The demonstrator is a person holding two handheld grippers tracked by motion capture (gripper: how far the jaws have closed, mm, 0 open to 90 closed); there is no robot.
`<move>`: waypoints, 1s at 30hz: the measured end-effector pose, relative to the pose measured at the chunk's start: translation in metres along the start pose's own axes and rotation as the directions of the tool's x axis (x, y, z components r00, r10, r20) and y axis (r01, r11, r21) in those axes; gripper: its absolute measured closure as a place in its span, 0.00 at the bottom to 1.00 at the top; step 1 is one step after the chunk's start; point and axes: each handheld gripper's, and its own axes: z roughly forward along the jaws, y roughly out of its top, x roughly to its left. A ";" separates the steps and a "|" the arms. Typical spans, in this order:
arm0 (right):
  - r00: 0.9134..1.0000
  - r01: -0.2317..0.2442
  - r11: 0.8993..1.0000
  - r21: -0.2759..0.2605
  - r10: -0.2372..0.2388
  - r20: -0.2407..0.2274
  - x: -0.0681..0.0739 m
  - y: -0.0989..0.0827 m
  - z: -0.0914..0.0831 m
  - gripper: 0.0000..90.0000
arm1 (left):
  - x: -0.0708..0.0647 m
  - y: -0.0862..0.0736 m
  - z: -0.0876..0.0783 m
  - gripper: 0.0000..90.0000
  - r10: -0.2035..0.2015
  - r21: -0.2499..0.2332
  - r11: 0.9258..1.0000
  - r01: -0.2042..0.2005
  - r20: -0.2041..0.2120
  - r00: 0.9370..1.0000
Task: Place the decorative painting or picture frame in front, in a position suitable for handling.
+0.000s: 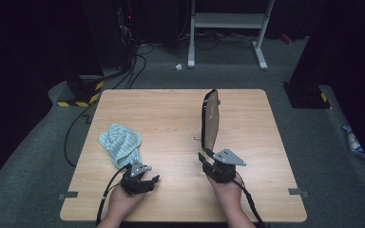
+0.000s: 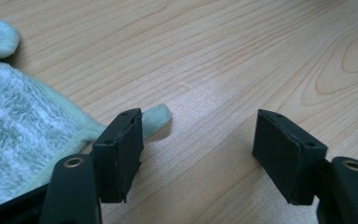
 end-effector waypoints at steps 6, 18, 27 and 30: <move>1.000 -0.002 1.000 0.013 0.002 -0.001 -0.001 0.002 0.002 0.69 | 0.000 0.000 0.000 0.37 0.001 0.001 1.000 -0.001 -0.001 1.000; 1.000 0.020 1.000 0.013 -0.020 -0.009 0.006 0.006 0.007 0.69 | 0.000 0.000 0.000 0.37 0.002 0.001 1.000 -0.002 0.002 1.000; 0.999 0.038 0.999 0.017 -0.037 -0.037 0.015 0.004 0.017 0.68 | 0.000 0.000 0.000 0.37 0.003 0.002 1.000 -0.003 0.001 1.000; 0.998 0.043 0.999 0.008 -0.043 -0.039 0.018 0.005 0.018 0.68 | 0.000 0.000 0.000 0.37 0.003 0.002 1.000 -0.003 0.002 1.000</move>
